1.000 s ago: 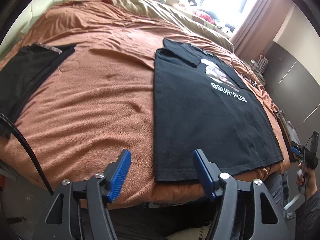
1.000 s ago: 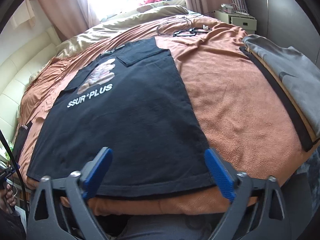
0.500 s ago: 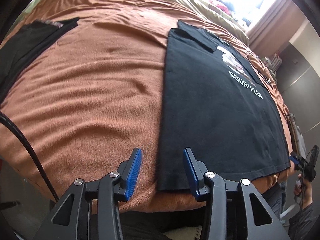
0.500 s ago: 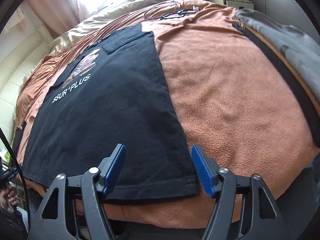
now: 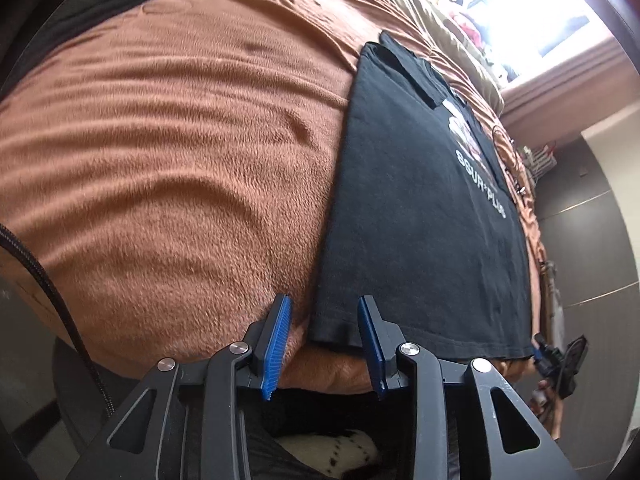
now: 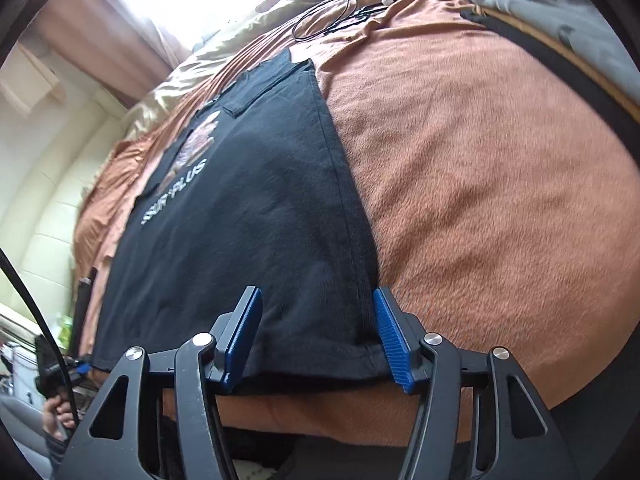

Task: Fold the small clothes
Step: 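Lower both tools to the hem of the t-shirt, then close both tools on the t-shirt hem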

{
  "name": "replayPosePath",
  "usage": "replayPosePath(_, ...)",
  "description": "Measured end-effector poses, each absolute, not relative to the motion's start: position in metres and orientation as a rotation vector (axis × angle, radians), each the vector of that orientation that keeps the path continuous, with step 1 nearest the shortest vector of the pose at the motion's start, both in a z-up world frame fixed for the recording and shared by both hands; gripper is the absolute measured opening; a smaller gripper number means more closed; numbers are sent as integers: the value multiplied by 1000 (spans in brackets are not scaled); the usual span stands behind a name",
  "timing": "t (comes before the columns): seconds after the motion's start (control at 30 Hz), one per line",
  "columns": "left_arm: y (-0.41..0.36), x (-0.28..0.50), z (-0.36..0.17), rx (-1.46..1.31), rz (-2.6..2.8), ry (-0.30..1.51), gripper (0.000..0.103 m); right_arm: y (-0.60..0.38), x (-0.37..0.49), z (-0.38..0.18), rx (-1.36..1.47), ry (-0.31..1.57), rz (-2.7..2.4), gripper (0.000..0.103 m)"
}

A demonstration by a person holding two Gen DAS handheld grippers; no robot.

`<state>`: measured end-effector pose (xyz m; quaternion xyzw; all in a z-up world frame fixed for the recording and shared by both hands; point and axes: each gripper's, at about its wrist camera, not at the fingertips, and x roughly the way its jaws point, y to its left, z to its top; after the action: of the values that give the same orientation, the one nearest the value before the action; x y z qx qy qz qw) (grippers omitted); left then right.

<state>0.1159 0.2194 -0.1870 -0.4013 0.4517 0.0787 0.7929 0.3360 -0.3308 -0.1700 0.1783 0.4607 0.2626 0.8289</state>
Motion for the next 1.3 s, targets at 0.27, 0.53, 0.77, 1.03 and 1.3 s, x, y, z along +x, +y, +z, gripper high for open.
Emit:
replayPosePath(0.27,223,114,-191,-995,123,914,32,-346,332,-176,462,988,590,55)
replayPosePath(0.53,216,125,-191,-1031,109,905,24,-380,317,-179,549,972,561,55)
replayPosePath(0.77,213,123,-192,-1028,140,893,24,-383,305,-193,644,973,601,55)
replayPosePath(1.03,212,121,-194,-1020,191,893,7,-392,294,-213,853,998,685,55)
replayPosePath(1.3,212,122,-195,-1049,203,890,7,-396,306,-210,853,955,640,55)
